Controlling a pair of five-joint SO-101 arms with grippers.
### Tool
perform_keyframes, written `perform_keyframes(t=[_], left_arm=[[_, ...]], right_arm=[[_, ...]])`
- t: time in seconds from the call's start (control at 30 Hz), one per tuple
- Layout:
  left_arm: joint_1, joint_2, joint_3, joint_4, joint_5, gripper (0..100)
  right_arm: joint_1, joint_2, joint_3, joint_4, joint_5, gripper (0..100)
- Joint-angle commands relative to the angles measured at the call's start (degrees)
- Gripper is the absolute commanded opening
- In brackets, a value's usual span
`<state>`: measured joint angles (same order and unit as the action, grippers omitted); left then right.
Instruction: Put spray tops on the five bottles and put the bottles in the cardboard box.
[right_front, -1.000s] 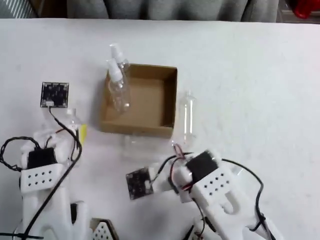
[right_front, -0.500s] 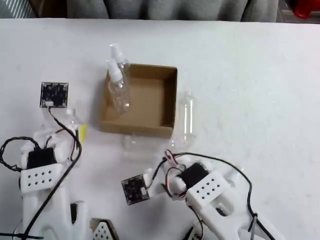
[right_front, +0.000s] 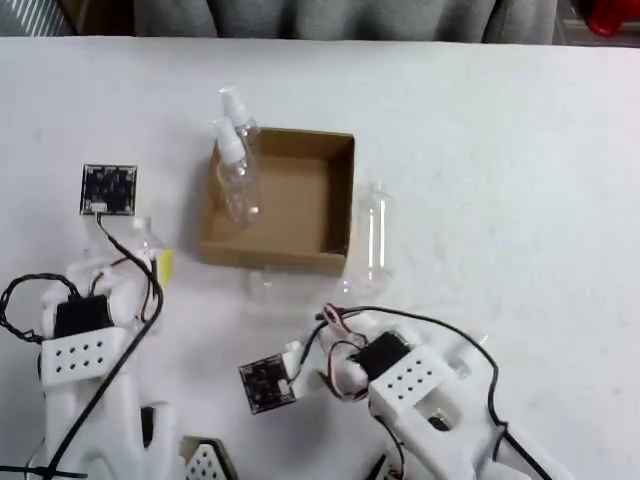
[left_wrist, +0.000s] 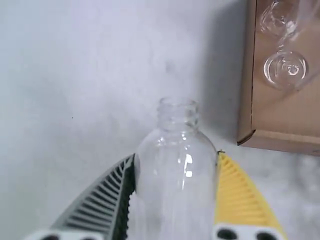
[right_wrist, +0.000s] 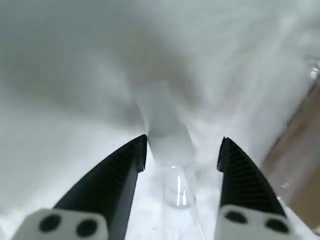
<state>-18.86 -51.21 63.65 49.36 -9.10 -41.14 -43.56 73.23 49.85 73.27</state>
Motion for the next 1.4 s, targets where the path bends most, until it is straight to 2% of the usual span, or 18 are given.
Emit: perform_keyframes(t=[0.0,0.17,0.3,0.4,0.77,0.93,1.1,1.2,1.37], left_arm=[[-0.48,-0.31,-0.35,-1.58,0.26,5],[-0.48,-0.31,-0.35,-1.58,0.26,5],[-0.48,-0.31,-0.35,-1.58,0.26,5],[-0.48,-0.31,-0.26,-1.58,0.26,5],[-1.98,-0.75,0.97,-2.73,0.35,5],[-2.07,-0.75,-0.62,-2.46,0.35,5],[-2.07,-0.75,-2.81,-2.29,0.7,6],[-1.89,-3.12,-3.34,-2.29,0.88,5],[-0.04,-13.76,-3.69,1.67,0.88,6]], right_arm=[[-0.31,5.76,-0.44,-5.49,0.18,20.4],[1.54,11.47,-3.52,-6.9,0.18,18.7],[1.19,12.44,-4.04,-7.16,0.09,1.8],[1.54,12.26,-4.4,-6.99,-1.14,2.0],[16.04,-1.01,-22.42,7.69,-23.82,1.6],[23.78,-2.24,-31.3,13.14,-37.8,1.6],[35.03,-2.77,-35.08,13.32,-52.92,1.6],[38.64,-2.77,-35.08,13.41,-58.11,1.8],[39.52,-2.86,-35.25,13.05,-62.51,1.8]])
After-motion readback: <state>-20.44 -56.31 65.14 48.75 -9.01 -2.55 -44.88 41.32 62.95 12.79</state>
